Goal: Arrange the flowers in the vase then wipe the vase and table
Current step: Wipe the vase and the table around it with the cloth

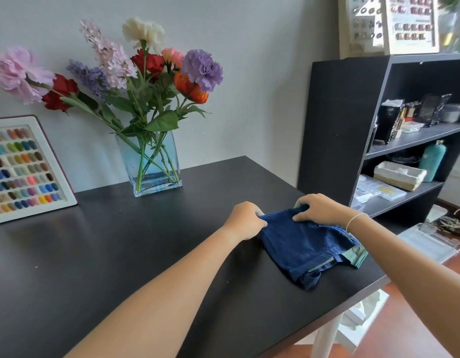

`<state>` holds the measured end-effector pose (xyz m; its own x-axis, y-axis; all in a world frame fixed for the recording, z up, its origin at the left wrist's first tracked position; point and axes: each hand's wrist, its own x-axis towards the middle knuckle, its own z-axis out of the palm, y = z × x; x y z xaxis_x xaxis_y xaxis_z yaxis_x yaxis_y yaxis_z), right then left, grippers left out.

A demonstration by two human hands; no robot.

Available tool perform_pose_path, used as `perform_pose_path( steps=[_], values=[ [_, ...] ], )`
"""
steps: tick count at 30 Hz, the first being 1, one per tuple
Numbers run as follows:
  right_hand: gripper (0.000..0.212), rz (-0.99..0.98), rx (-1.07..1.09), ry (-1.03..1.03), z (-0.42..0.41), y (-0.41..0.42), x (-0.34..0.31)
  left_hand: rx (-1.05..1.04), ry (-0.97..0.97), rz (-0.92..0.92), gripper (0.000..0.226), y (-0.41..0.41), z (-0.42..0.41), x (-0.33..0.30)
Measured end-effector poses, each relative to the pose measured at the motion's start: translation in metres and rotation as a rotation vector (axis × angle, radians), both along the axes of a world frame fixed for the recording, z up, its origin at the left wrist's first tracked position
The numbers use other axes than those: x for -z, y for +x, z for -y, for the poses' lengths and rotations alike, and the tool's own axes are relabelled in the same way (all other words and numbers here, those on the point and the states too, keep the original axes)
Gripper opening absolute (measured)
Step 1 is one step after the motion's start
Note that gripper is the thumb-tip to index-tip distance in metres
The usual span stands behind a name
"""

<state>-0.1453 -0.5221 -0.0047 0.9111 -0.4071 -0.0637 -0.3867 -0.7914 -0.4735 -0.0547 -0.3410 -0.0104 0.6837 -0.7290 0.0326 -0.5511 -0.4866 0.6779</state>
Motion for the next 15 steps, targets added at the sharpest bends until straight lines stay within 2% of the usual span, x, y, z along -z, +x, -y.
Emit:
perform_pose_path(
  steps=[4,8,11,15],
  values=[
    [0.008,0.187,-0.017,0.247,-0.008,0.002,-0.015,-0.052,-0.143,-0.069,0.013,0.013,-0.016,-0.018],
    [0.015,0.255,-0.121,0.378,-0.025,0.011,-0.039,-0.088,-0.33,-0.278,0.011,0.035,-0.043,-0.042],
    [0.016,0.276,-0.195,0.506,-0.043,0.023,-0.055,-0.083,-0.401,-0.273,0.01,0.051,-0.069,-0.06],
    [0.027,0.168,-0.342,0.844,-0.071,0.043,-0.065,-0.063,-0.436,-0.177,0.013,0.069,-0.103,-0.079]
  ],
)
